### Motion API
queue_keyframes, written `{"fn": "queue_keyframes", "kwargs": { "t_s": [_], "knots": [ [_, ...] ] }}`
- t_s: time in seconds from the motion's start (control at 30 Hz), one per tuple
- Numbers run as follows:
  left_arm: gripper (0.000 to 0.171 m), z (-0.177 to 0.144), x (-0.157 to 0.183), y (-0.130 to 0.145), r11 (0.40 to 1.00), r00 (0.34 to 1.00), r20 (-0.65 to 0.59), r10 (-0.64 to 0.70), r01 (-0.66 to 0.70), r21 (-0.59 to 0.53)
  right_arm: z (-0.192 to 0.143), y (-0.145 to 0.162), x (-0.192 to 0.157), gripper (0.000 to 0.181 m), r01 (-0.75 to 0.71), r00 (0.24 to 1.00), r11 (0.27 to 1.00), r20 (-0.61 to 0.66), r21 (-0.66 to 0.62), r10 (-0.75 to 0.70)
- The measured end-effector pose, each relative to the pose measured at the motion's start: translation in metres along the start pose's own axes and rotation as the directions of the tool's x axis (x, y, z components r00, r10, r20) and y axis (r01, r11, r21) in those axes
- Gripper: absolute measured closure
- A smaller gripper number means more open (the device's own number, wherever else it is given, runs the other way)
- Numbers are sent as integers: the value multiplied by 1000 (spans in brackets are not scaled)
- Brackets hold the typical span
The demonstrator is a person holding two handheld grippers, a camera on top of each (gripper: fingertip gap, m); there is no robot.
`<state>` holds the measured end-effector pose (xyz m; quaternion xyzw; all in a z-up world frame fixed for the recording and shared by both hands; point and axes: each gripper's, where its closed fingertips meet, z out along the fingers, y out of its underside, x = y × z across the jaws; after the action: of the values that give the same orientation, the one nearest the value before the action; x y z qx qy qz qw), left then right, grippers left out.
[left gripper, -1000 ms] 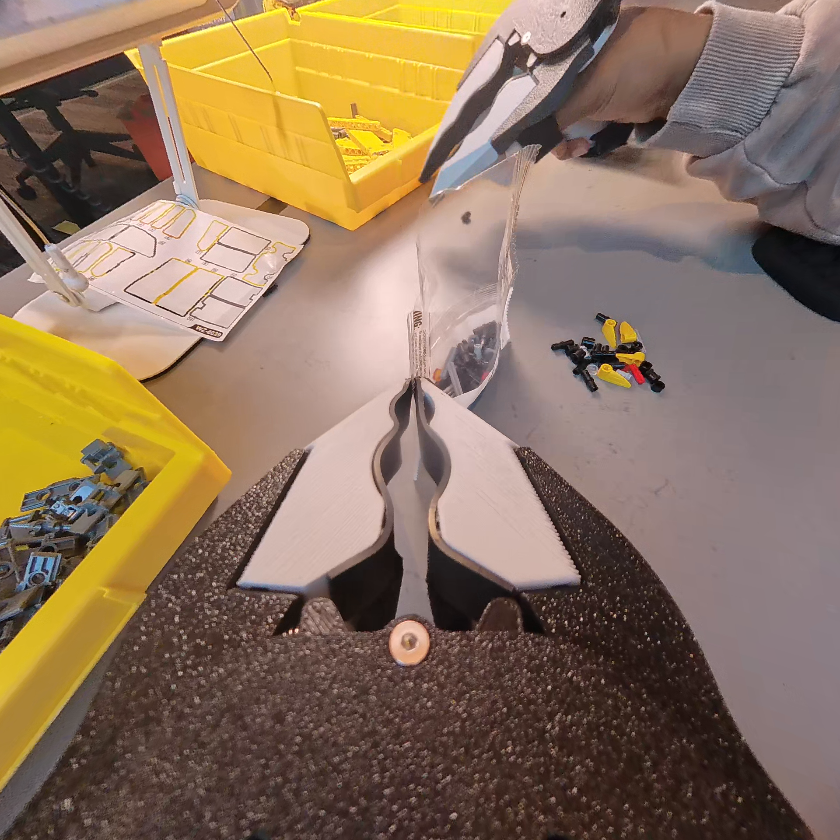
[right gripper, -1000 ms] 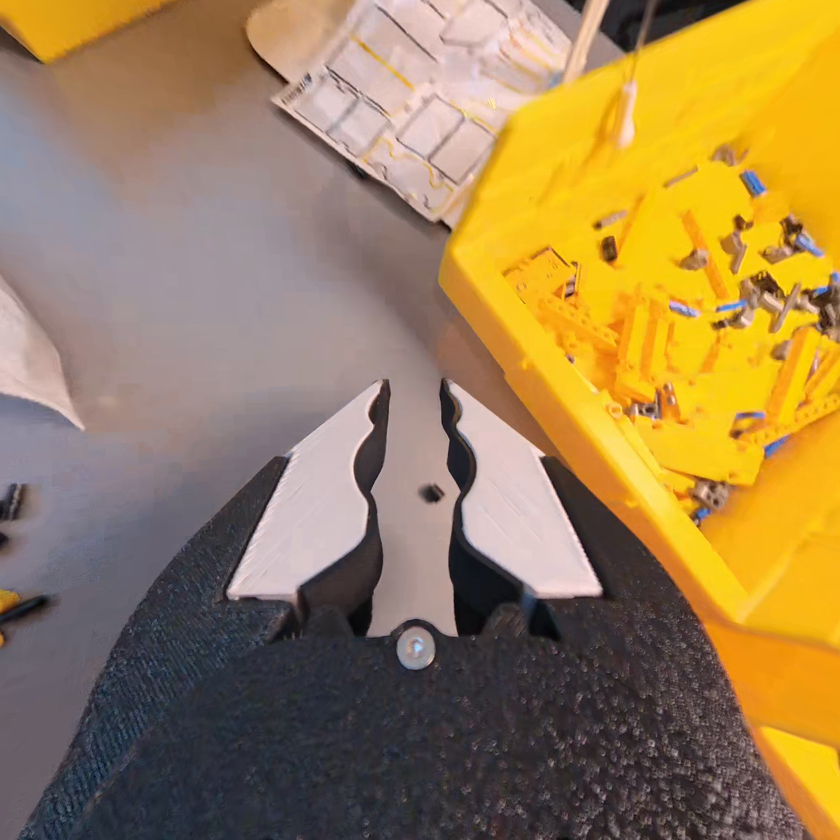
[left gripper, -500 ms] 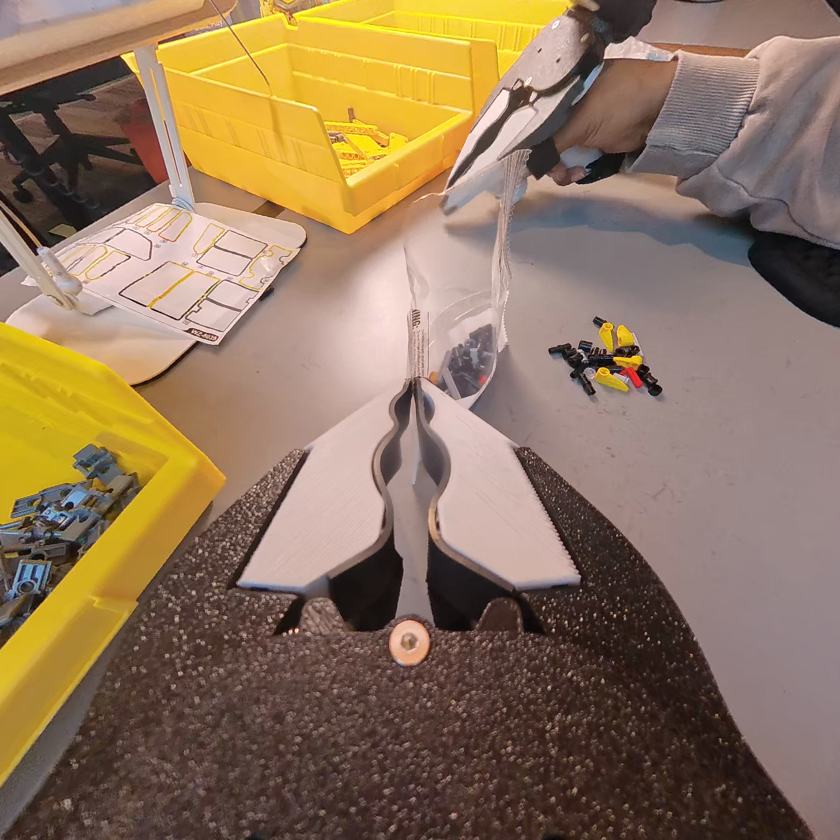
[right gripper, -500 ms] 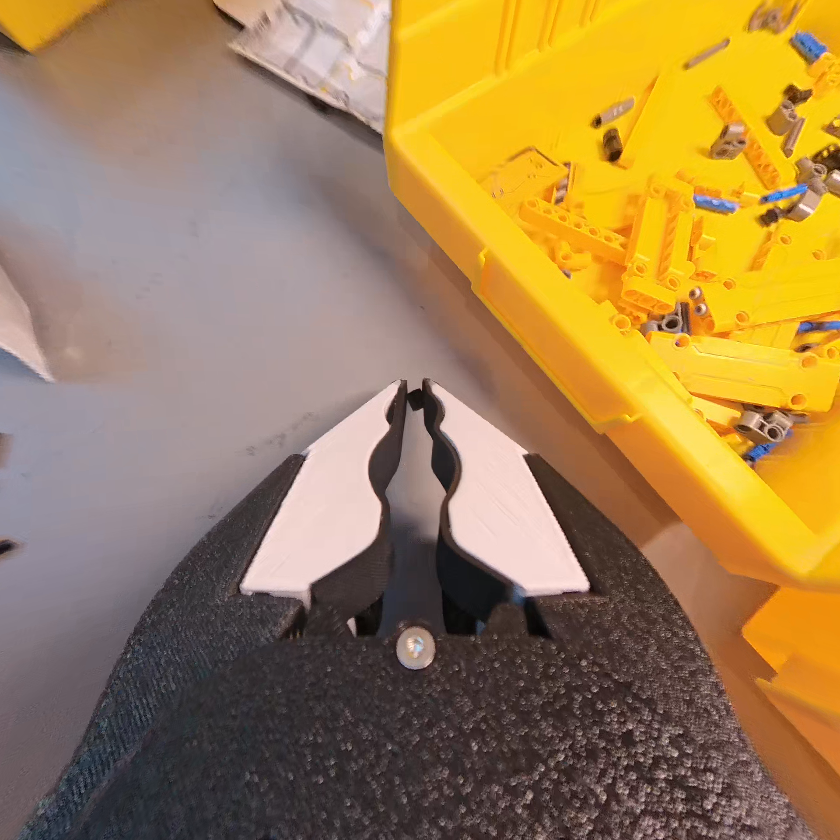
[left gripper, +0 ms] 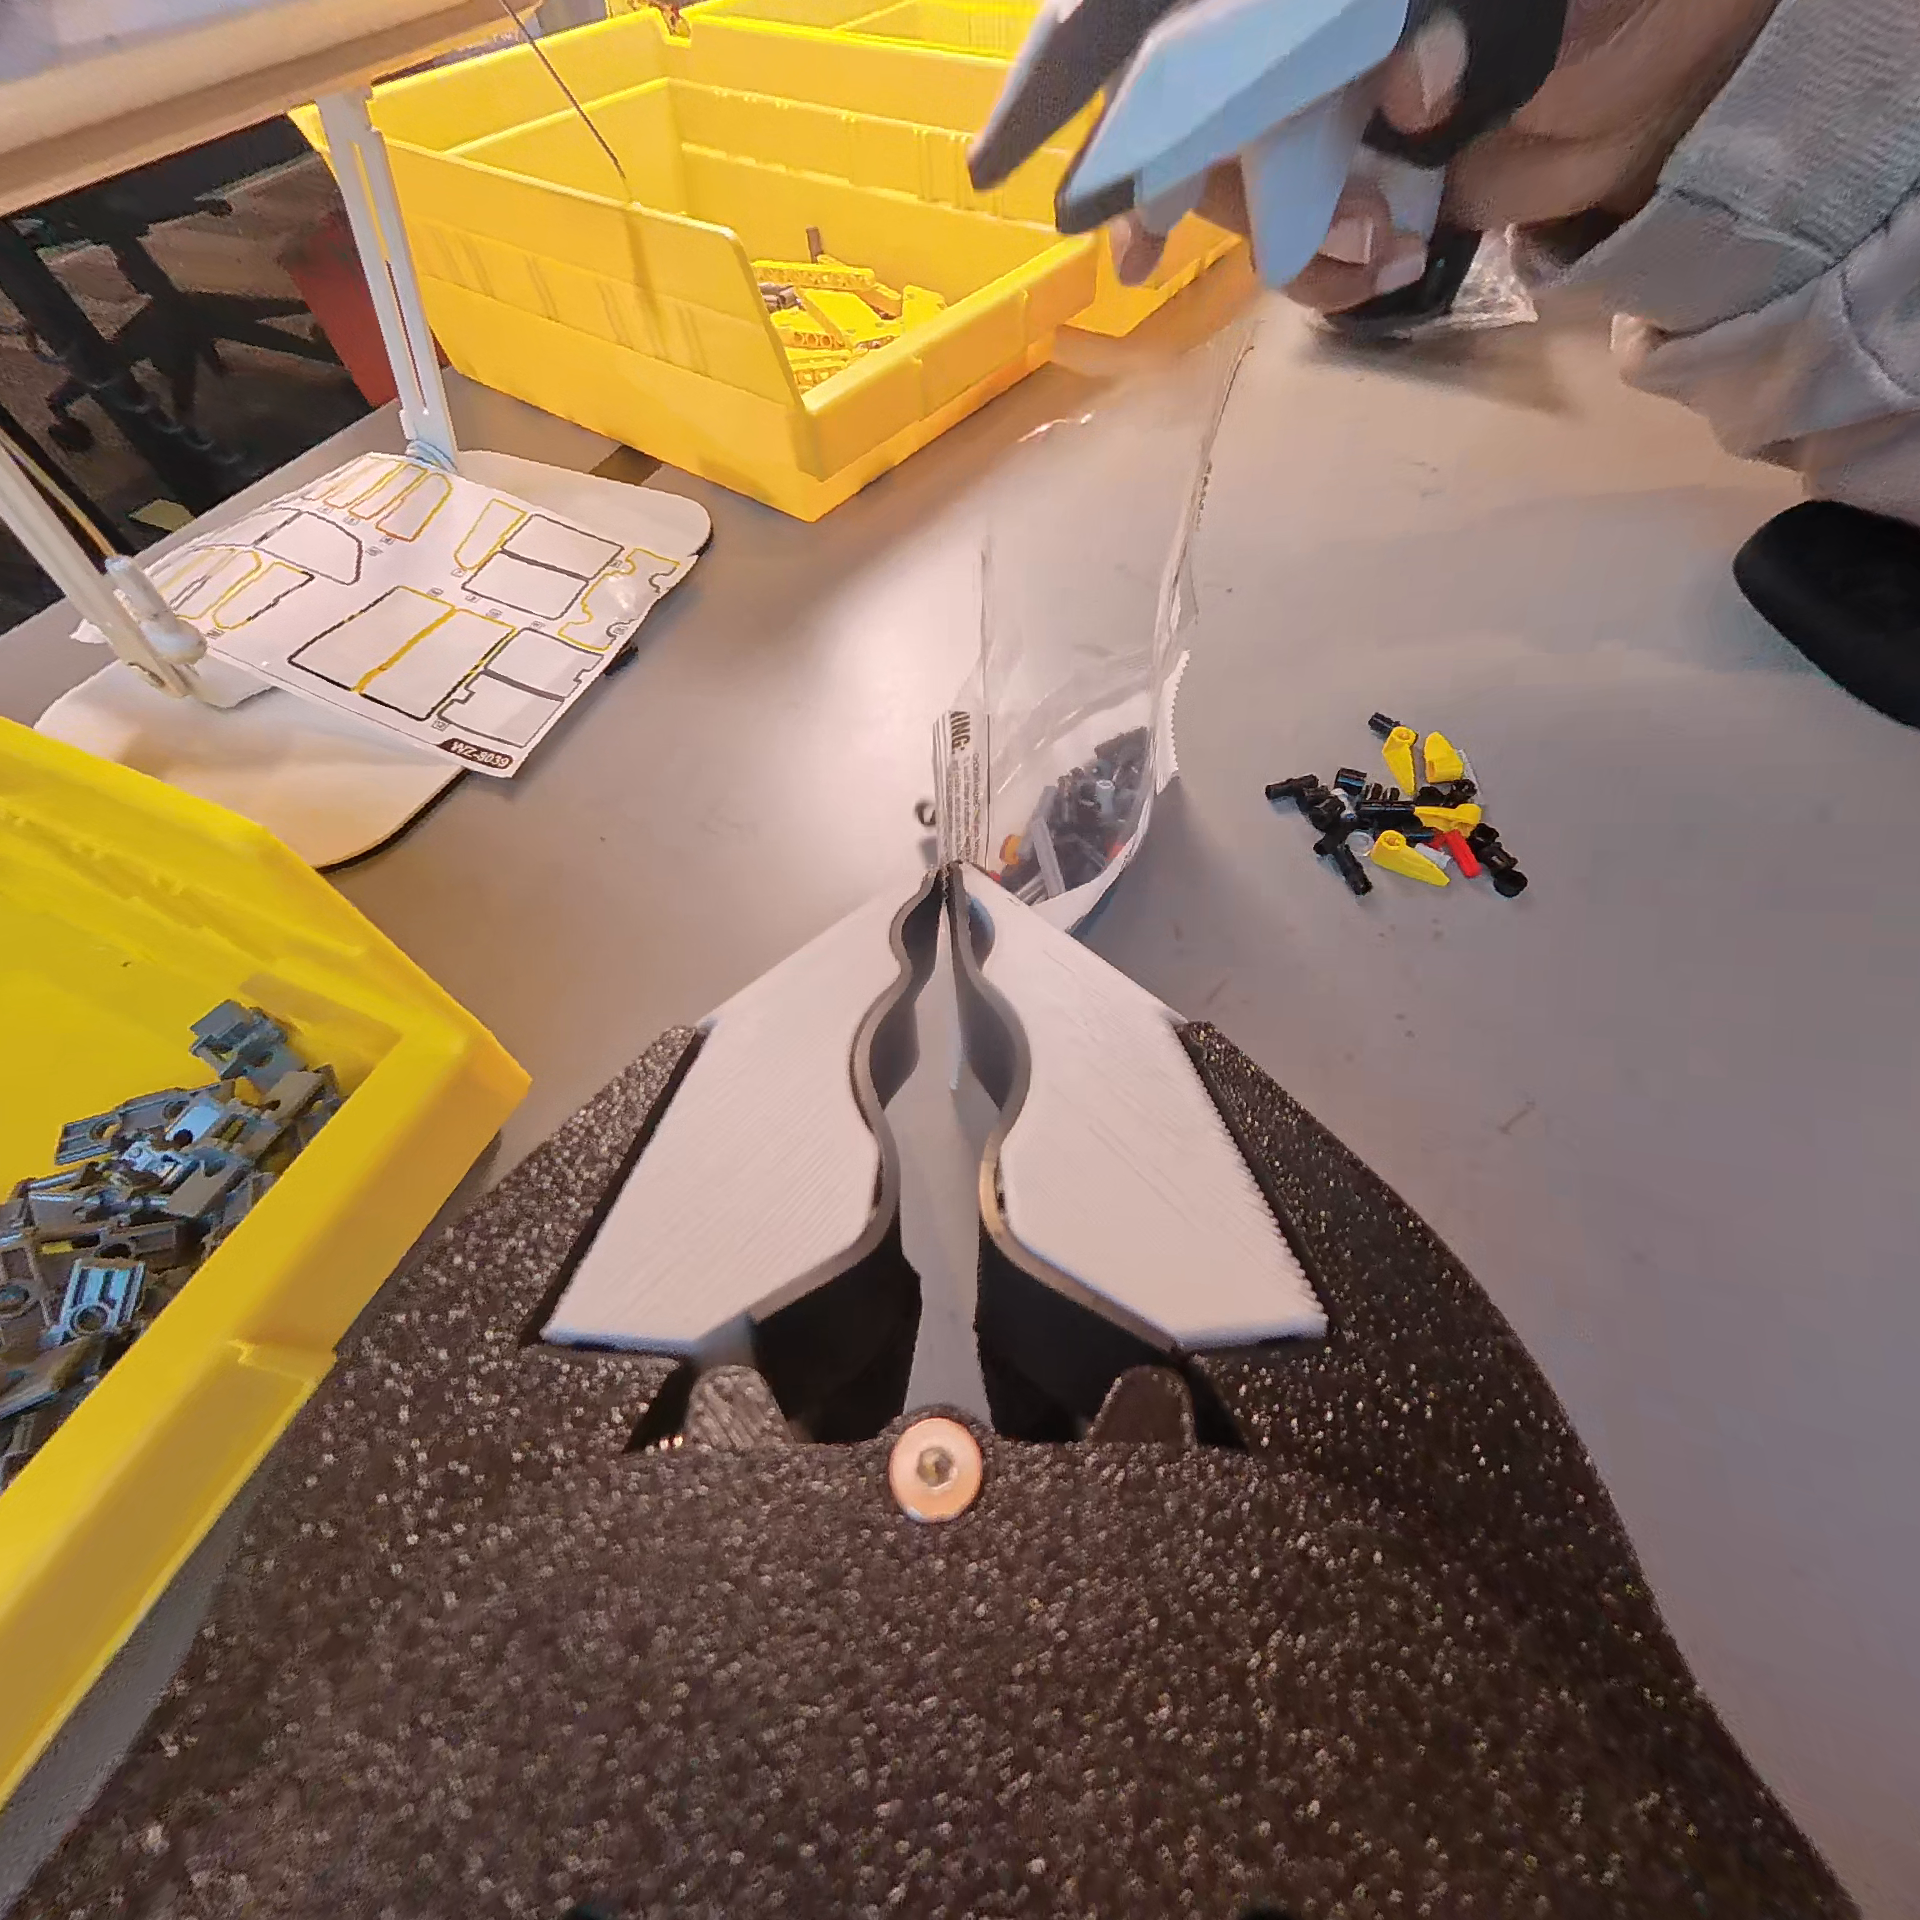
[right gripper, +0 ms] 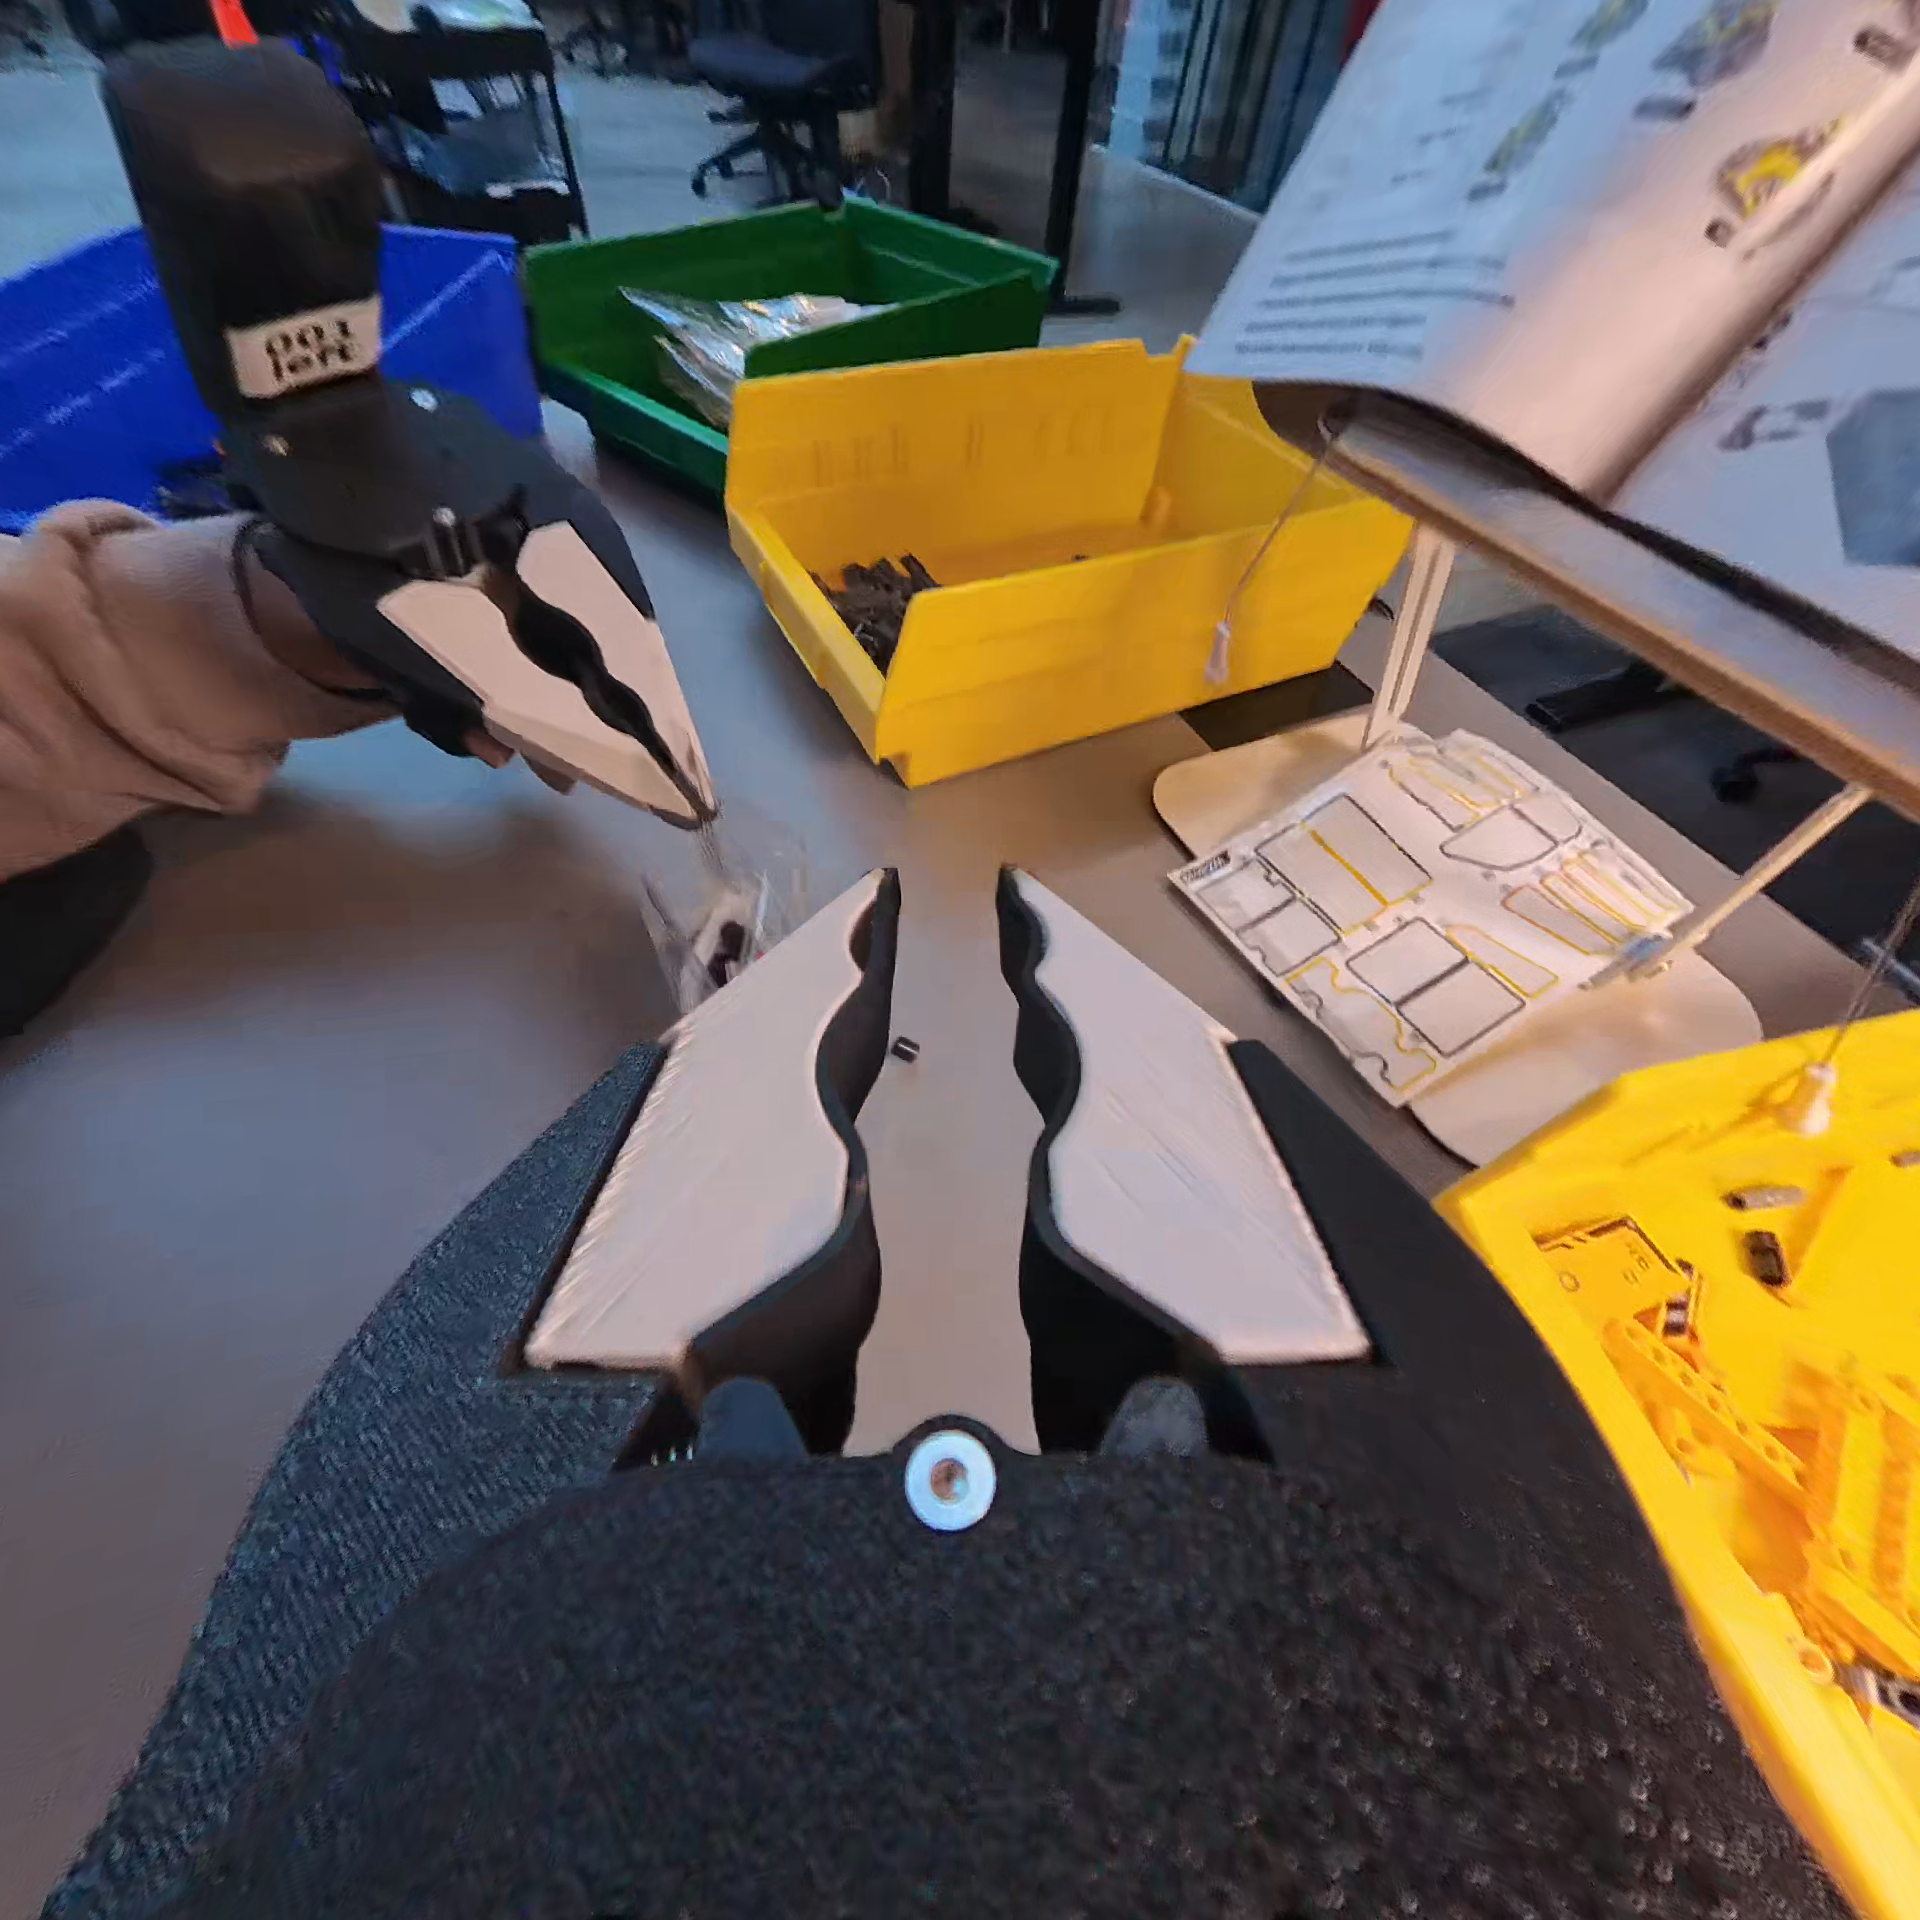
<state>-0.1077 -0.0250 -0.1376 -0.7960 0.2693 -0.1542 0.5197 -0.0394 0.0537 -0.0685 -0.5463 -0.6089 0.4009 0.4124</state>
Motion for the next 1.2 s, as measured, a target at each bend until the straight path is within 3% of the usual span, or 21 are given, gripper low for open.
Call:
{"fn": "queue_keyframes", "kwargs": {
  "t_s": [0.1, 0.23, 0.33, 0.4, 0.47, 0.5, 0.6, 0.67, 0.77, 0.83, 0.87, 0.97, 1.1, 1.2],
  "knots": [
    [171, 0, -2, 0, 1000, 1000, 8, -7, 7, 2, -1, 16, -5, 155, -56, 997, 998, 46, 10, 56],
    [171, 0, -1, 0, 1000, 1000, 1, -1, 1, 3, -14, 11, -31, 126, -113, 969, 991, 229, 70, 94],
    [171, 0, -1, 0, 1000, 1000, -3, -7, 7, 5, -27, 17, -46, 118, -109, 944, 991, 319, 75, 79],
    [171, 0, 0, 0, 1000, 1000, -9, -12, 12, 11, -22, 38, -50, 126, -61, 952, 998, 302, 8, 56],
    [171, 1, 2, -1, 1000, 1000, -21, -14, 14, 17, -12, 62, -52, 169, 25, 968, 997, 252, -72, -6],
    [171, 1, 4, -1, 1000, 999, -35, -15, 16, 21, -10, 69, -55, 181, 72, 967, 993, 251, -90, -48],
    [159, -3, 14, -6, 996, 991, -124, -54, 62, 60, -22, 65, -62, 181, 78, 949, 994, 310, -78, -50],
    [154, -7, 6, -5, 992, 990, -109, -94, 102, 71, -39, 76, -56, 181, 128, 950, 985, 301, -114, -88],
    [155, 0, -7, 12, 997, 997, -24, -76, 75, -17, -64, 86, -35, 181, 103, 971, 989, 224, -104, -77],
    [155, 12, 1, 17, 997, 997, -49, -56, 54, -50, -70, 83, -26, 181, 75, 982, 995, 178, -62, -63],
    [155, 19, 6, 18, 997, 996, -65, -53, 49, -61, -66, 80, -23, 181, 75, 986, 996, 150, -48, -67],
    [168, 33, 8, 21, 994, 997, -71, -38, 31, -103, -31, 84, -13, 144, 59, 991, 992, 123, -114, -45],
    [166, 30, -5, 20, 994, 999, 9, -53, 53, -96, -7, 89, 5, 139, -58, 993, 988, 96, -143, 73],
    [161, 25, -35, 23, 986, 979, 161, -127, 142, -83, -10, 94, 10, 136, -72, 995, 986, 63, -150, 82]
  ]
}}
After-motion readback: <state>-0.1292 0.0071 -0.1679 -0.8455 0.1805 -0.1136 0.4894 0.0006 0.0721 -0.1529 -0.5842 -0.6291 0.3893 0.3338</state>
